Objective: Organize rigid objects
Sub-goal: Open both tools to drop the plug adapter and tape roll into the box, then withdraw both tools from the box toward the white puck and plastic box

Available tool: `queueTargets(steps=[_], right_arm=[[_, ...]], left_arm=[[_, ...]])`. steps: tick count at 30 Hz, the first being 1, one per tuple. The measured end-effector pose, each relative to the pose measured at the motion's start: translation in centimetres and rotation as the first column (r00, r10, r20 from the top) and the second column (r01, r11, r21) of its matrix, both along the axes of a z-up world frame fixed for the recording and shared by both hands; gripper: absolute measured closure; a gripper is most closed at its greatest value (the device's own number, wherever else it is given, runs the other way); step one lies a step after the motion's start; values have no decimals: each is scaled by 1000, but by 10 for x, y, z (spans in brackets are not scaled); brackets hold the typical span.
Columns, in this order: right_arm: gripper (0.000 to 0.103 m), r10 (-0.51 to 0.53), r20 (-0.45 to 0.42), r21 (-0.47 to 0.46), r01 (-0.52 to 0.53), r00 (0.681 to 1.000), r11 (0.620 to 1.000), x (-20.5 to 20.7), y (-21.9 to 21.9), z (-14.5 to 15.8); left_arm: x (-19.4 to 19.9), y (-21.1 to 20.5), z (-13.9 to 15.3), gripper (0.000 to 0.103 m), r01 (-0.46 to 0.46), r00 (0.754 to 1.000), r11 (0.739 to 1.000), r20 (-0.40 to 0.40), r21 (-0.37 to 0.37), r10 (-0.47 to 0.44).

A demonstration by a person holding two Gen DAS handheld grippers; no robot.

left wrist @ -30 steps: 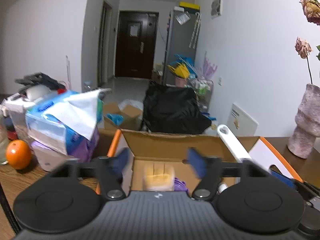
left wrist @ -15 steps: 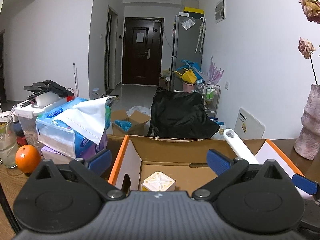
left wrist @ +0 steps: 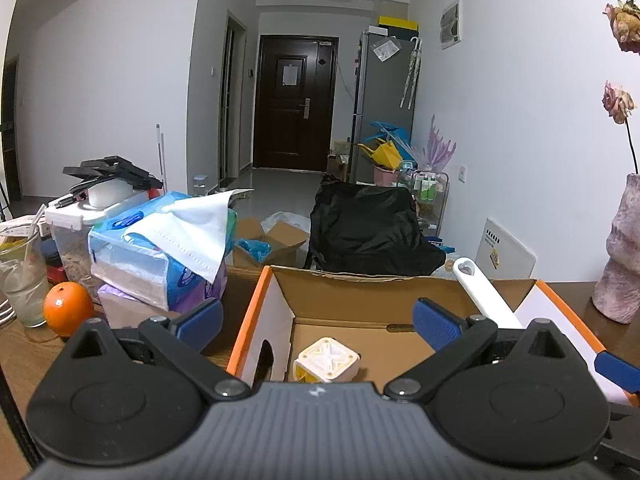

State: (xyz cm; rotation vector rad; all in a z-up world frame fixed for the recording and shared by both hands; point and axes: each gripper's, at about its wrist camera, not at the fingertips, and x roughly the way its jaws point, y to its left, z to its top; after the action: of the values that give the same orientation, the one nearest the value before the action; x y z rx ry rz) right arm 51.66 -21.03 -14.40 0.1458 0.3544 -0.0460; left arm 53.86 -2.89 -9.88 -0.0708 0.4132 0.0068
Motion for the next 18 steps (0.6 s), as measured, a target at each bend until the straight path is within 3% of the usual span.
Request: queueTargets(steps=[18], right_arm=[[0,-16,4,-62,16,1000,998,-62,2,9]], left_arm=[[-59,10,3,0,-13,1000,1000,-18,-13,13]])
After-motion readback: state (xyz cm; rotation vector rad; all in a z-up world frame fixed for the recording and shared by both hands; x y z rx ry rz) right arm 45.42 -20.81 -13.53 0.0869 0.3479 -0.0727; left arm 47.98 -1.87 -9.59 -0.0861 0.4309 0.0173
